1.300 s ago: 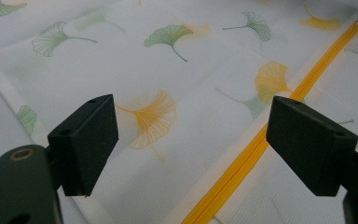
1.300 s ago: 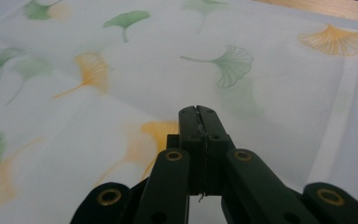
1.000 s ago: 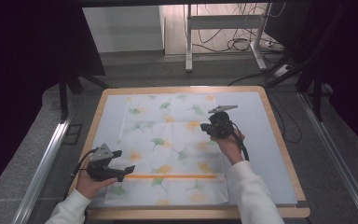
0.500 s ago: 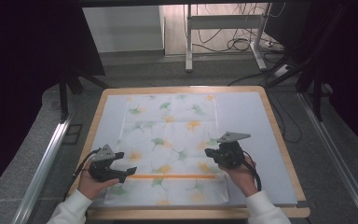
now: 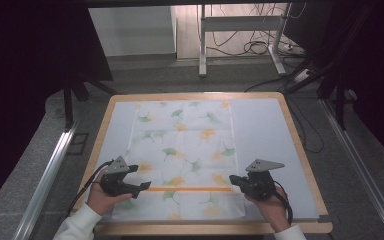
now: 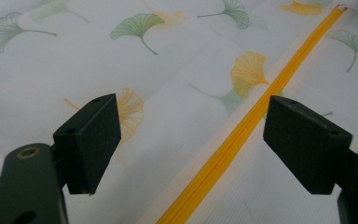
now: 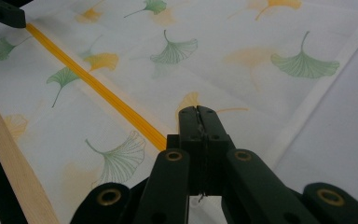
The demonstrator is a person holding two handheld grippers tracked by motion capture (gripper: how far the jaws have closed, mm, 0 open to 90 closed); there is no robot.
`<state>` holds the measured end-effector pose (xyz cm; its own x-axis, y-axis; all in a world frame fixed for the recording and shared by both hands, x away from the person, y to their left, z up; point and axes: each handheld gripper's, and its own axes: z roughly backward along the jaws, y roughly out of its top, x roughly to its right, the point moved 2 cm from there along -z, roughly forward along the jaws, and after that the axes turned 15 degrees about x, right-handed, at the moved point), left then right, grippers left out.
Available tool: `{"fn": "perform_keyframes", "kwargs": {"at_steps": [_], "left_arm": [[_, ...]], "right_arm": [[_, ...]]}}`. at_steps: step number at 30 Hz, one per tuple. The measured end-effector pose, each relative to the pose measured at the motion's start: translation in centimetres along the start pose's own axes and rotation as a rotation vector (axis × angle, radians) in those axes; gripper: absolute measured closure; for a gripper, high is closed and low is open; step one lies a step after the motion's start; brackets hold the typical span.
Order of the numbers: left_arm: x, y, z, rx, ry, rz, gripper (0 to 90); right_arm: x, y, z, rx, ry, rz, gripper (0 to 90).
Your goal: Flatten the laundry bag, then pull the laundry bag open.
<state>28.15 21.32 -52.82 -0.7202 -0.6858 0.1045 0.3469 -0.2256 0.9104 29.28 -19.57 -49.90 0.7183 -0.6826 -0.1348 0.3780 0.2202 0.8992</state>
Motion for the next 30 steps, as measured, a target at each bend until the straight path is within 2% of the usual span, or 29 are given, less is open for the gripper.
{"fn": "perform_keyframes", "kwargs": {"at_steps": [3,8,11,14,19,20,23,30], "left_arm": [[0.2,0.1,-0.2,0.001,-0.019,0.013,19.5],[0.1,0.2,-0.4,0.003,-0.019,0.021,19.8],[0.3,0.4,-0.5,0.001,-0.021,0.01,20.0],[0.8,0.7,-1.2,-0.02,-0.035,-0.023,20.3],[1.5,1.0,-1.7,-0.036,-0.054,-0.041,21.3],[1.9,1.2,-1.9,-0.042,-0.075,-0.049,21.9],[2.5,1.4,-2.4,-0.059,-0.103,-0.063,22.3],[3.5,1.9,-3.8,-0.087,-0.143,-0.086,23.5]], "right_arm": [[-0.1,0.0,-0.1,-0.004,0.007,0.0,89.4],[-0.4,0.2,0.0,0.005,0.011,0.004,89.4],[-0.5,0.2,0.1,0.008,0.011,0.004,89.4],[-0.8,0.0,0.5,0.007,0.014,0.009,89.4],[-1.0,-0.6,1.1,-0.002,0.014,0.005,89.4],[-1.1,-1.0,1.3,-0.009,0.012,0.0,89.4],[-1.3,-1.4,1.6,-0.017,0.014,-0.006,89.3],[-1.5,-2.0,1.6,-0.042,0.021,-0.006,89.4]]}}
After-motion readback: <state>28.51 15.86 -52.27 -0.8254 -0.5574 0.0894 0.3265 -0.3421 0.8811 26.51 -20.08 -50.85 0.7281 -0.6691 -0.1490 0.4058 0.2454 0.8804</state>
